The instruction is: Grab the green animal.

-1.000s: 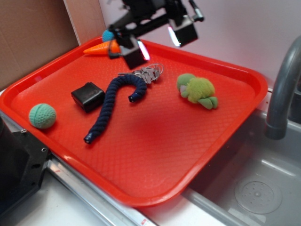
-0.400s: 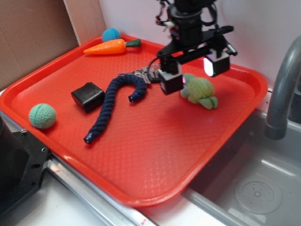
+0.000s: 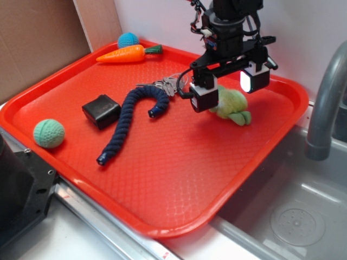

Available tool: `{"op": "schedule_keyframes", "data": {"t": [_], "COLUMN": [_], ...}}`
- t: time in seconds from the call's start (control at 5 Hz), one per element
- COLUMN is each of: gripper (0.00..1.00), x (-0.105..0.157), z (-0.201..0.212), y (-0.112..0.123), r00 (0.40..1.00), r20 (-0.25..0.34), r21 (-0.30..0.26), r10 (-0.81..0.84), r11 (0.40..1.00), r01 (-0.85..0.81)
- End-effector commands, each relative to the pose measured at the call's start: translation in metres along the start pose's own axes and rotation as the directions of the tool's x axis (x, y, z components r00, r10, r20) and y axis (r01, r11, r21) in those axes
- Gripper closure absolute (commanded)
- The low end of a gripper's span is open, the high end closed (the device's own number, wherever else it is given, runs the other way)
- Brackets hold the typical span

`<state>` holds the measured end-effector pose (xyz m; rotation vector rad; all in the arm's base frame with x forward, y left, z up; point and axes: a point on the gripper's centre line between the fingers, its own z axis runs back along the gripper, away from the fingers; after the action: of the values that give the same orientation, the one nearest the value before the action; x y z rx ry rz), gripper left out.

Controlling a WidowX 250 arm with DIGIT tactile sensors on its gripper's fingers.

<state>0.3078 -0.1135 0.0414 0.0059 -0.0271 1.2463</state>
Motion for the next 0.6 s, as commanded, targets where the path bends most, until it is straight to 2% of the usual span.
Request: {"op": "schedule_keyframes", "data": {"t": [0.0, 0.4], "gripper": [0.00, 0.00], "x": [0.014, 0.012], "z": [0.017, -0.010], "y": [-0.006, 0.003], "r00": [1.000, 0.999], "r20": [0.000, -0.038], "r21": [-0.059, -0.037], "r10": [0.020, -0.013], "r11": [0.998, 0.999], "r01": [-0.020, 0.012]}}
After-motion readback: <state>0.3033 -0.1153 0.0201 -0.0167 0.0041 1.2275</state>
